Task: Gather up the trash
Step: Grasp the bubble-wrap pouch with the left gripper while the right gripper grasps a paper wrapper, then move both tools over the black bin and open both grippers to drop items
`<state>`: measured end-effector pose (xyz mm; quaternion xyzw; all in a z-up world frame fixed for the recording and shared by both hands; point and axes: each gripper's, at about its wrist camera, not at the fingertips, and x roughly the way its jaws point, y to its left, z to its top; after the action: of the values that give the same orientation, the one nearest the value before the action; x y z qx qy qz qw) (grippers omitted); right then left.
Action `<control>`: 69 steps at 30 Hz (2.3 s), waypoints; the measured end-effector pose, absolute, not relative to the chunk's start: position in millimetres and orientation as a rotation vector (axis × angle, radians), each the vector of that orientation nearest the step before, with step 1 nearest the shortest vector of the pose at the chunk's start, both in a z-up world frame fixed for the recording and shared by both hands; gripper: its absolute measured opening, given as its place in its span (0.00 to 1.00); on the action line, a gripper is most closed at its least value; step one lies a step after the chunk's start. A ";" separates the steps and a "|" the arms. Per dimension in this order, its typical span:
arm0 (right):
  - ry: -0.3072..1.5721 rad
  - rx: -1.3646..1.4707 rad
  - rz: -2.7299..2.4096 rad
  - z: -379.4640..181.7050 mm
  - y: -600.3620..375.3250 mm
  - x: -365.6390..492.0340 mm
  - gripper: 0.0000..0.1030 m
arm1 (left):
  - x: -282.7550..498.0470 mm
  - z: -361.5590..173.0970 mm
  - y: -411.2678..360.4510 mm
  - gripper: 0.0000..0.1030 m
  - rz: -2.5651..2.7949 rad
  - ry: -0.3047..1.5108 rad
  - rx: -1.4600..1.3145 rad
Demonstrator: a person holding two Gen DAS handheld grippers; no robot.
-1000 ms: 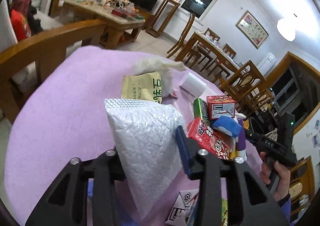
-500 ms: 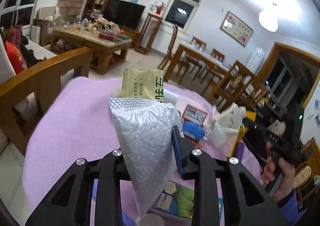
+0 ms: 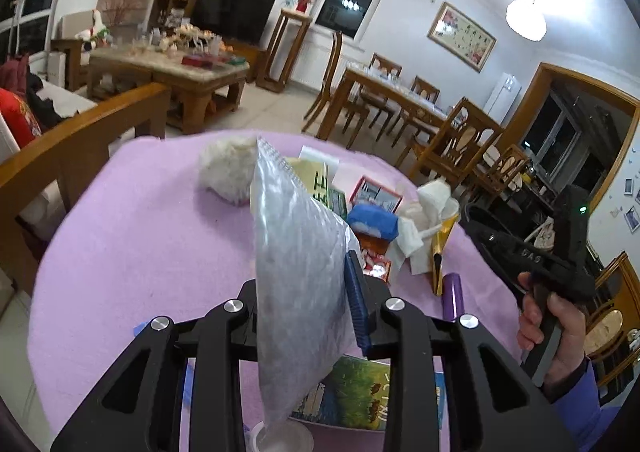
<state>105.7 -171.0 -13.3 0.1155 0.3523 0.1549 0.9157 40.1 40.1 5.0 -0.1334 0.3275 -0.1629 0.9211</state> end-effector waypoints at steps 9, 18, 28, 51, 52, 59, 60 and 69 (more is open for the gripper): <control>0.742 0.314 0.601 18.9 -127.7 105.3 0.68 | 29.4 5.9 21.6 0.30 -0.425 0.633 -0.157; 0.932 0.405 0.807 1.8 -69.4 140.7 0.28 | 17.5 2.4 8.1 0.30 -0.549 0.585 -0.108; 0.749 0.459 0.691 30.5 -100.1 126.0 0.04 | 31.0 -4.0 29.7 0.30 -0.516 0.595 -0.210; 0.381 0.519 0.338 64.7 -369.1 38.3 0.04 | 82.9 50.4 -131.1 0.24 -0.699 0.585 -0.205; 0.375 0.529 0.307 60.3 -388.3 33.5 0.04 | 87.3 49.6 -148.5 0.24 -0.720 0.595 -0.204; 0.383 0.581 0.123 15.3 -493.4 9.4 0.05 | 119.2 28.7 -248.9 0.24 -0.818 0.684 -0.175; 0.388 0.585 0.111 10.1 -502.0 8.8 0.05 | 124.8 22.1 -263.5 0.24 -0.827 0.703 -0.173; 0.448 0.654 0.032 -56.4 -571.6 3.9 0.05 | 138.3 -19.3 -323.3 0.24 -0.824 0.800 -0.117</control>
<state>3.9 -571.6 -56.4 0.3183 0.2182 0.0154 0.9224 138.3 -323.3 -19.3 -0.0554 0.3783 -0.3896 0.8379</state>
